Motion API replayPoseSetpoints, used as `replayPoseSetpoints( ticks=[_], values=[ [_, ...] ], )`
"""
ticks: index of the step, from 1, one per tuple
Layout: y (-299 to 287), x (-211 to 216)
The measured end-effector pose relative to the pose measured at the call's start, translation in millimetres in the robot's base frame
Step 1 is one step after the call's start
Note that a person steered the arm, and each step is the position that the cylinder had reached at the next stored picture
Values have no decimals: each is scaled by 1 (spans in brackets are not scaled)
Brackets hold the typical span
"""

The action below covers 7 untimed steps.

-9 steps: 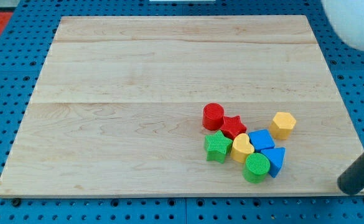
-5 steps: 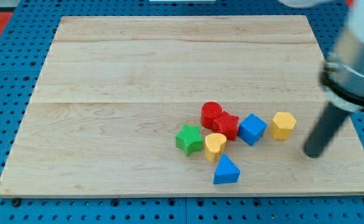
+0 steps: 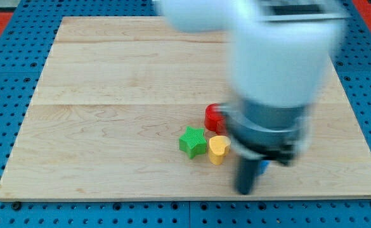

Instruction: Move the blue triangle to the center left of the board

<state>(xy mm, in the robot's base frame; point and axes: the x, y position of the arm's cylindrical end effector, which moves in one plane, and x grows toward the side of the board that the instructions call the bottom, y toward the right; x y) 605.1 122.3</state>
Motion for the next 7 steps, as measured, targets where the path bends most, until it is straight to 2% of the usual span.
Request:
replayPoseSetpoints(
  ticks=[1, 2, 3, 4, 5, 6, 7],
  values=[
    [28, -1],
    [23, -27],
    [-5, -43],
    [-58, -67],
    [-61, -101],
    [-119, -140],
    [-192, -138]
  ],
)
